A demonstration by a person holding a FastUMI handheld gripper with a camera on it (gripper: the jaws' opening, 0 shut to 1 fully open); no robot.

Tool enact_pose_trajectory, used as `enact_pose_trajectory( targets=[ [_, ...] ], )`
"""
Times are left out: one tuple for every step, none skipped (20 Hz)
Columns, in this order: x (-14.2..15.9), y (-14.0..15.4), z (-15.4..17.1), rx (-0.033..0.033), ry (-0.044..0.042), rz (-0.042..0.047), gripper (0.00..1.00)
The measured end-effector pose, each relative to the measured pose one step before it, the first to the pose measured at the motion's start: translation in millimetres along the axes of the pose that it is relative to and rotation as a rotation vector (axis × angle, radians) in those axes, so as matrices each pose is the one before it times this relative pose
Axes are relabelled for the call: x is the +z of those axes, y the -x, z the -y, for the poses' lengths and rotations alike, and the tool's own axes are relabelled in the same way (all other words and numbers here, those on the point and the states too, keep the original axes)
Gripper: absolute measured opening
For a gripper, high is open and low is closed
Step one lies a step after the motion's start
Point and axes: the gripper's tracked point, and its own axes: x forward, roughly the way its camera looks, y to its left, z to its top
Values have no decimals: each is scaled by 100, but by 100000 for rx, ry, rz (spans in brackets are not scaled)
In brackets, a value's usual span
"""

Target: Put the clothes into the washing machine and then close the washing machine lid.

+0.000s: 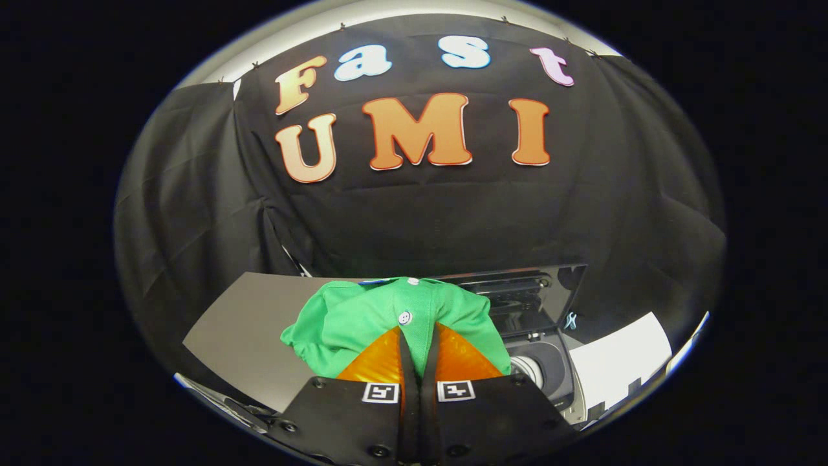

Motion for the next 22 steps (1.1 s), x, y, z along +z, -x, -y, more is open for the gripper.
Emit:
enact_pose_trajectory(
  targets=[
    [8,52,1026,-756,-614,-56,8],
    [43,-59,1156,-891,-356,-24,8],
    [-204,53,1124,-798,-264,-94,8],
    [-221,1,1035,-695,-154,-285,8],
    [-357,-116,966,-660,-243,-475,8],
    [-372,-160,913,-506,-218,-567,8],
    [-547,-71,1041,-747,-57,-622,8],
    [-442,-228,849,-854,116,-866,8],
    [-468,-579,939,-771,218,-1020,8],
    [-613,-437,844,-620,-71,-894,8],
    [-648,-207,748,-460,-94,-1412,8],
    [-735,-308,768,-307,-158,-1399,8],
    [-594,-347,586,-382,-372,-1128,8],
    [-825,-450,597,-569,275,-1822,8],
    [-734,-521,633,-590,128,-1217,8],
    [-680,-436,564,-509,243,-1320,8],
    [-687,-632,510,-482,117,-1052,8],
    [-612,-629,528,-601,139,-1182,8],
    [-863,-489,471,-651,233,-1726,8],
    [-691,-767,381,-492,-244,-1362,8],
    [-531,-521,173,-233,-513,-1144,8],
    [-560,-644,80,-21,-516,-967,8]
  ],
)
